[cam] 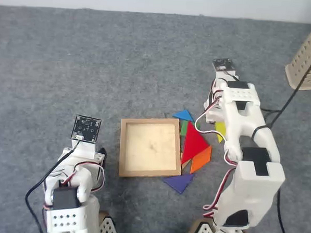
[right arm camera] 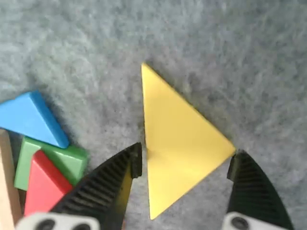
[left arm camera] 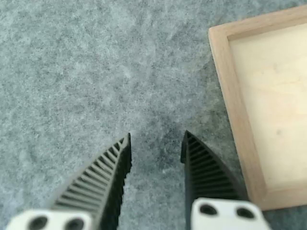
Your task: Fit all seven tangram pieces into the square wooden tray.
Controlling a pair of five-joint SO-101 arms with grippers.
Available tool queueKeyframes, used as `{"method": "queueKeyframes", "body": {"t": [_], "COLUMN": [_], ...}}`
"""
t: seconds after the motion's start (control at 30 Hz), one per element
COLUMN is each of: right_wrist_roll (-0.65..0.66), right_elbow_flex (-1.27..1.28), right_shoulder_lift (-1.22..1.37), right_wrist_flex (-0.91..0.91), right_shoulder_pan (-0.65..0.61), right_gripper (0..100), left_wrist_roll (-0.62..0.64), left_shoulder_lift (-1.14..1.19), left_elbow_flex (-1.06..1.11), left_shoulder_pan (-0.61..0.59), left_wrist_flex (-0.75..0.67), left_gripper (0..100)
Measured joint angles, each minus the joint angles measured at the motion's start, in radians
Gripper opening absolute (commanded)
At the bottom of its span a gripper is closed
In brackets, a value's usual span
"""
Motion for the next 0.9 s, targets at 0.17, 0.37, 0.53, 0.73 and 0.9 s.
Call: {"method": "queueKeyframes", "body": {"t": [0.17,0.37,0.53,0.73,0.9], "right_wrist_roll": [0.046,0.094,0.094,0.121,0.126], "right_elbow_flex": [-0.029,-0.034,-0.034,-0.064,-0.11], "right_shoulder_lift": [0.0,0.0,0.003,0.101,0.13], "right_wrist_flex": [0.0,0.0,0.0,0.002,0.028], "right_shoulder_pan": [0.005,0.015,0.012,0.011,0.009], "right_gripper": [35.1,37.7,36.2,36.2,30.9], "left_wrist_roll": [0.0,0.0,0.0,0.0,0.0], "left_shoulder_lift": [0.0,0.0,0.0,0.0,0.0], "left_elbow_flex": [0.0,0.0,0.0,0.0,0.0], "left_shoulder_pan": [0.0,0.0,0.0,0.0,0.0], "left_wrist_flex": [0.0,0.0,0.0,0.0,0.0], "left_gripper": [17,17,17,17,17]}}
